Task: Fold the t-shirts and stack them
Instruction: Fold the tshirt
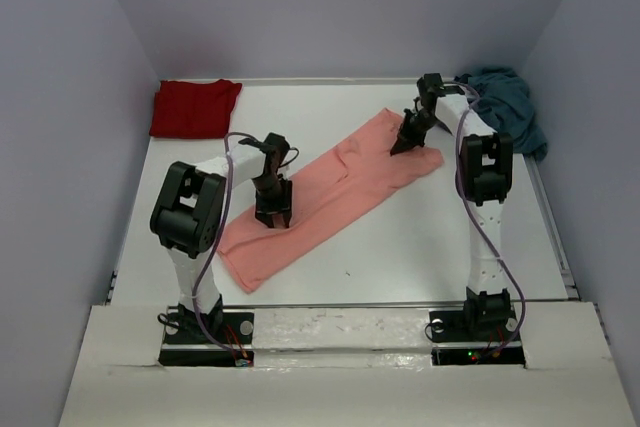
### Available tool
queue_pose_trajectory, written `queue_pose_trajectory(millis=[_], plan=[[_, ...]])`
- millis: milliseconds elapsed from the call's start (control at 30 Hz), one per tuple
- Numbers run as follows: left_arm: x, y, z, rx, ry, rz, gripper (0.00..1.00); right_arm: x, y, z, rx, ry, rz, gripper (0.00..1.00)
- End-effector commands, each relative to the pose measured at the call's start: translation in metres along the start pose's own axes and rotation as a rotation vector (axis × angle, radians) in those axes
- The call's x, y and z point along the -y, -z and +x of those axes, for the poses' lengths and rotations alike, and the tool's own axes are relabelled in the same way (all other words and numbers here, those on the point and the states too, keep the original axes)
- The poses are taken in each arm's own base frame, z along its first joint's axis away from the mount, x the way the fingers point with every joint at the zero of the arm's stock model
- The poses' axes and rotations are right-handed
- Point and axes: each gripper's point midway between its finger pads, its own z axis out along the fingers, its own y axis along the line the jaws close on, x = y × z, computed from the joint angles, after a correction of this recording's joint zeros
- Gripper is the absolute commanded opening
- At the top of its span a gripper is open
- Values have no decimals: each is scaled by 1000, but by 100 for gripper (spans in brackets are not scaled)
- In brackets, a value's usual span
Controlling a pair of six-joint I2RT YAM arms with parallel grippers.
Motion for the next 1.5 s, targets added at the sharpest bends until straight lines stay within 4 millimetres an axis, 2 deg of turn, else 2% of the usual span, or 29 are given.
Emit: queue_pose_trajectory(millis=[0, 233, 333, 433, 467, 533, 567, 633, 733, 867, 967, 1100, 1267, 1467], plan=[[-1, -7, 32, -94, 4, -42, 55, 4, -25, -18, 52, 52, 60, 0], [45, -14, 38, -123, -86, -16, 55, -46, -42, -20, 87, 113, -28, 0], [61, -18, 37, -134, -101, 6, 55, -61, -48, -21, 83, 109, -68, 0], [79, -22, 38, -141, -118, 27, 55, -88, -55, -17, 87, 127, -130, 0], [86, -23, 40, -143, -132, 31, 55, -94, -55, -22, 104, 131, -157, 0], [98, -25, 39, -150, -142, 47, 56, -116, -58, -15, 106, 149, -209, 0], [101, -27, 39, -153, -148, 49, 56, -117, -58, -14, 99, 140, -215, 0], [114, -30, 39, -157, -164, 59, 56, -137, -63, -7, 101, 162, -263, 0], [130, -34, 40, -172, -182, 82, 56, -154, -66, 2, 89, 165, -301, 0], [151, -40, 42, -184, -208, 107, 56, -174, -64, 0, 103, 173, -371, 0], [159, -44, 43, -190, -220, 111, 56, -184, -54, -11, 163, 188, -392, 0], [161, -38, 44, -177, -210, 117, 56, -189, -43, -27, 245, 224, -378, 0], [157, -28, 51, -170, -195, 125, 56, -178, -39, -50, 290, 198, -392, 0], [157, -11, 52, -149, -196, 127, 56, -187, -10, -82, 403, 200, -453, 0]])
